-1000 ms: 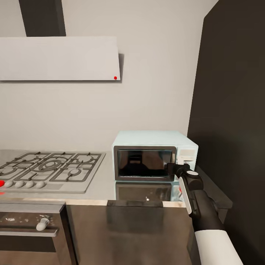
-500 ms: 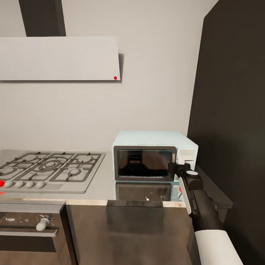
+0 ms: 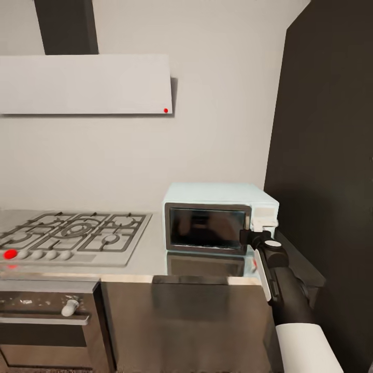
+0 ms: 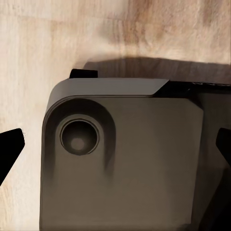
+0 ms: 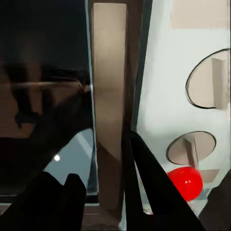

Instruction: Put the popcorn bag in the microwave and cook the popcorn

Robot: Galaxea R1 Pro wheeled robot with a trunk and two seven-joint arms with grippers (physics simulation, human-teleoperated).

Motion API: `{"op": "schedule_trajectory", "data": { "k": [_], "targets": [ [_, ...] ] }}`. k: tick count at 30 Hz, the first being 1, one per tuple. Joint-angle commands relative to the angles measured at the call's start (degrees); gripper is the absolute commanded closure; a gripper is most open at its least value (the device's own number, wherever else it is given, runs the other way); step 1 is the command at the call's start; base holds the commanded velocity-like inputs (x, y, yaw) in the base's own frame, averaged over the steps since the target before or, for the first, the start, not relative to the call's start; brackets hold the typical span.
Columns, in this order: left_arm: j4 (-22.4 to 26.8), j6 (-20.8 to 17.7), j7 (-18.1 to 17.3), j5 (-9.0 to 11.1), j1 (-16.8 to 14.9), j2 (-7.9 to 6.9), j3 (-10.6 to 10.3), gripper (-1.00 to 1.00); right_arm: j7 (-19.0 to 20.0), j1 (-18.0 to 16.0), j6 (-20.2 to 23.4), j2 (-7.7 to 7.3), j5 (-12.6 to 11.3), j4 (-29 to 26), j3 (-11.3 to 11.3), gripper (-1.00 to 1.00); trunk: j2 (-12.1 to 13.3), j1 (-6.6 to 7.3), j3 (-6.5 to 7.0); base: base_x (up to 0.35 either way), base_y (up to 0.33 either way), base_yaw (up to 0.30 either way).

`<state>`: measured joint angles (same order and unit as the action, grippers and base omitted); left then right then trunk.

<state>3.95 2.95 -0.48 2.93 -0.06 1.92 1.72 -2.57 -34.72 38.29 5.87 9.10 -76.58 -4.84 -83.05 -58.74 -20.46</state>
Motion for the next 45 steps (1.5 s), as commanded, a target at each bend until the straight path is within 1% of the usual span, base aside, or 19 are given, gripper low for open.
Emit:
{"op": "schedule_trajectory", "data": {
  "k": [1, 22, 42, 45],
  "targets": [
    [0.0, 0.12, -0.05, 0.31, -0.02, 0.01, 0.13, -1.0, 0.37, 0.0, 0.2, 0.05, -2.25, 0.02, 1.24, 1.0, -0.03, 0.02, -0.08, -0.153, 0.097, 0.0],
    [0.0, 0.12, -0.05, 0.24, -0.02, 0.01, 0.13, -1.0, 0.48, 0.0, 0.29, -0.16, -2.34, 0.0, 0.9, 1.0, -0.03, 0.02, -0.08, -0.09, 0.001, 0.0],
    [0.0, 0.12, -0.05, 0.24, -0.02, 0.01, 0.13, -1.0, 0.54, 0.0, 0.62, -0.16, -2.2, -0.06, 0.97, 1.0, -0.03, 0.02, -0.08, -0.208, 0.0, 0.0],
    [0.0, 0.12, -0.05, 0.24, -0.02, 0.01, 0.06, -1.0, 0.52, 0.0, 0.68, -0.16, -2.16, -0.16, 0.91, 1.0, -0.03, 0.02, -0.08, -0.084, 0.0, 0.0]
  ]
}}
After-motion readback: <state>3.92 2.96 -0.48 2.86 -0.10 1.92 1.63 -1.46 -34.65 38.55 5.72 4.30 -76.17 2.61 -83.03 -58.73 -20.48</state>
